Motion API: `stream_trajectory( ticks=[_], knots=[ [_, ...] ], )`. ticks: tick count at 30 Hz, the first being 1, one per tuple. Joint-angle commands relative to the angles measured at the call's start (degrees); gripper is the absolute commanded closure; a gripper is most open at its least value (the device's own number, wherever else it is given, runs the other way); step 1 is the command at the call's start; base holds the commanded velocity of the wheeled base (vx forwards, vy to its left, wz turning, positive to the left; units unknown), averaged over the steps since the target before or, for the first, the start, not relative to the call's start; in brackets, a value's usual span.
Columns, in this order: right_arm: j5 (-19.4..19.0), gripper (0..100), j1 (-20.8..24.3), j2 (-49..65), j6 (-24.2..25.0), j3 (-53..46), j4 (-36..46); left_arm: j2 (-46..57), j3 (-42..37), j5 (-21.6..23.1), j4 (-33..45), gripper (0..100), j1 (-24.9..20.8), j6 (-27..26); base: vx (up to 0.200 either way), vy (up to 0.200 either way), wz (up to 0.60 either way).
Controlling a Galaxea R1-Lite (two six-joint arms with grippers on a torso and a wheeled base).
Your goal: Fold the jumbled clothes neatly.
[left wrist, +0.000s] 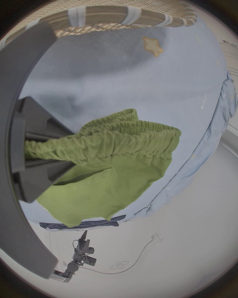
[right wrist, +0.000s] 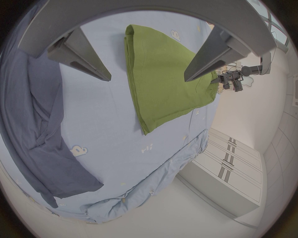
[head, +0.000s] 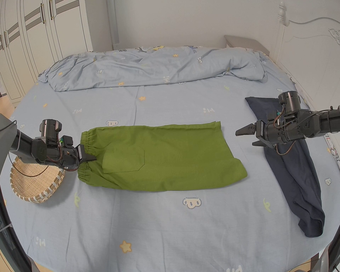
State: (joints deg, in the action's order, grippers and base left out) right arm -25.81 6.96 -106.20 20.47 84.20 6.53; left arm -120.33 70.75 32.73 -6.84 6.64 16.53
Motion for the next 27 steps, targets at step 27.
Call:
stream_trajectory(
  ticks=[27],
  knots=[
    [-7.94, 0, 2.97, -11.92, -1.04, -0.88, 0.32, 4.05, -0.53, -0.04, -0.19, 100, -0.23, 2.37, 0.0, 0.0, 0.0]
  ],
)
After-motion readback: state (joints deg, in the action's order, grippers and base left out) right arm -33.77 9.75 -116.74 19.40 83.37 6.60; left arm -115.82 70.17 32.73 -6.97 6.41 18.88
